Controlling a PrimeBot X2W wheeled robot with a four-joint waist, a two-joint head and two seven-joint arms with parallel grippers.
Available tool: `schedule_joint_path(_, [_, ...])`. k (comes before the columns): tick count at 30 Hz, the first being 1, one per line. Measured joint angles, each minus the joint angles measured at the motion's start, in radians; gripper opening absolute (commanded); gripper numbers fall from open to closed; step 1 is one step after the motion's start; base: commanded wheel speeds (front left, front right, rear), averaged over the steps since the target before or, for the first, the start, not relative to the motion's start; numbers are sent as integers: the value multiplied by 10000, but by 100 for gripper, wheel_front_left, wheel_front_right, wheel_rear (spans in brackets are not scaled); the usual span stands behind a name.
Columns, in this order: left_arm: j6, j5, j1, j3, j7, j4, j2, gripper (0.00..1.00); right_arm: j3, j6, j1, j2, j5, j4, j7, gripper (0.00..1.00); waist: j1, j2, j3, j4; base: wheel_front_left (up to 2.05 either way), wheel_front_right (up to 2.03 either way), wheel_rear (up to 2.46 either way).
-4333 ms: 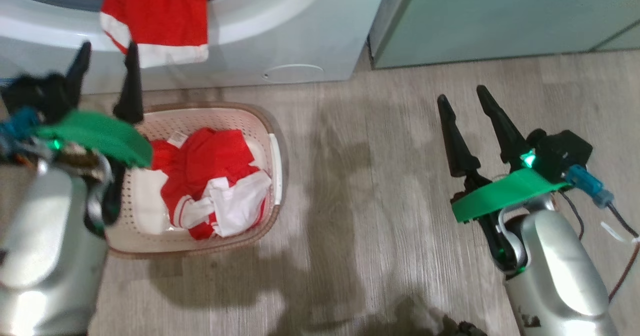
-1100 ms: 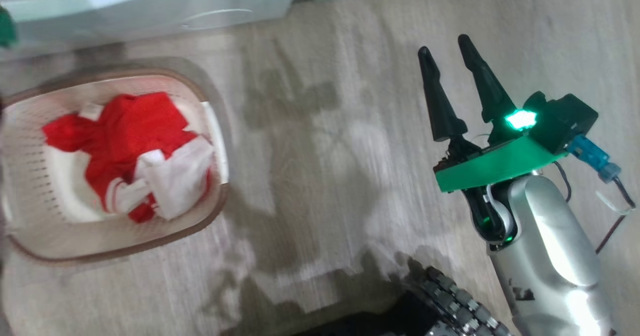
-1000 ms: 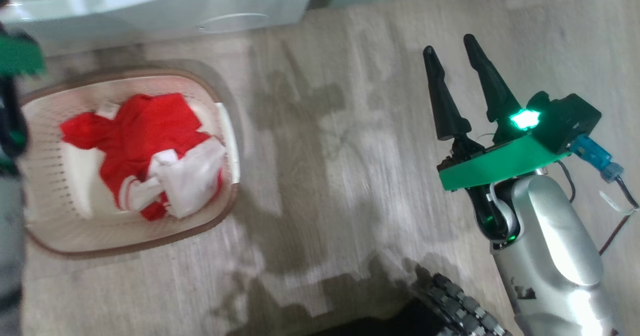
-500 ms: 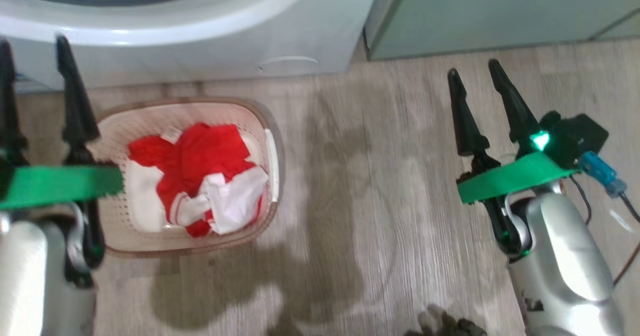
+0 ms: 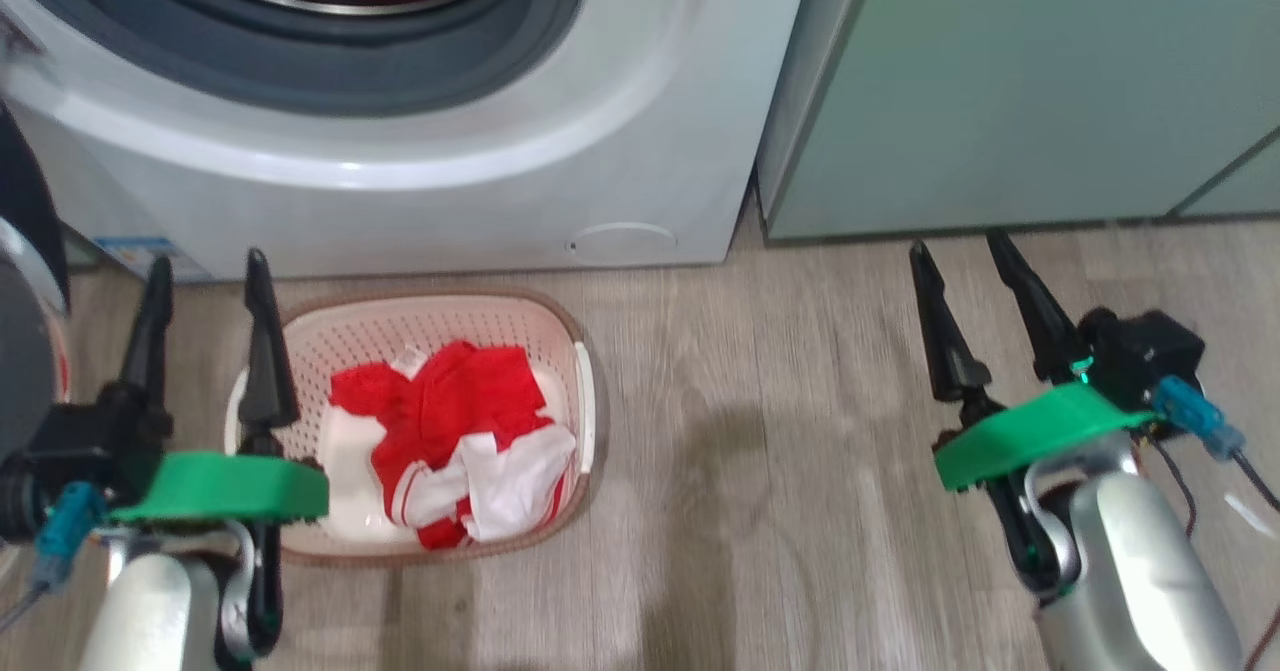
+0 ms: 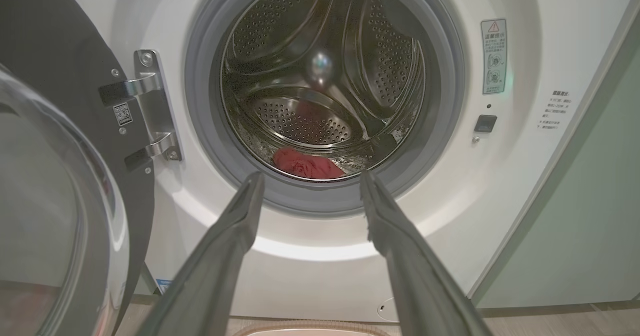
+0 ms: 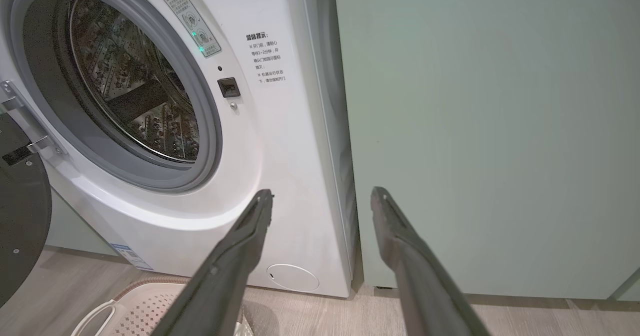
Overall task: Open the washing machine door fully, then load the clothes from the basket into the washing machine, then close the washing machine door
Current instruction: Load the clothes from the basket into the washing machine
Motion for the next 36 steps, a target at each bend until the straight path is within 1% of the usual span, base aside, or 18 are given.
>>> schedule_joint_path(9, [-244, 205, 660, -174, 0, 247, -42, 100, -92, 0, 932, 2, -163, -370, 362, 100, 0, 0, -952, -117, 0, 0, 0])
schedule_joint_path(20, [-265, 221, 1462, -477, 198, 370, -36, 100, -184, 0, 1844, 8, -261, -842, 844, 100, 0, 0, -1797, -187, 0, 0, 0])
schedule_joint_path(27, [-238, 217, 1699, -500, 370, 372, -29, 100, -255, 0, 1958, 12, -261, -1068, 1007, 100, 0, 0, -2043, -110, 0, 0, 0])
schedule_joint_path(36, [-161, 201, 1701, -500, 441, 374, -27, 100, -255, 0, 2088, 13, -261, -1191, 1072, 100, 0, -1, -2029, -53, 0, 0, 0])
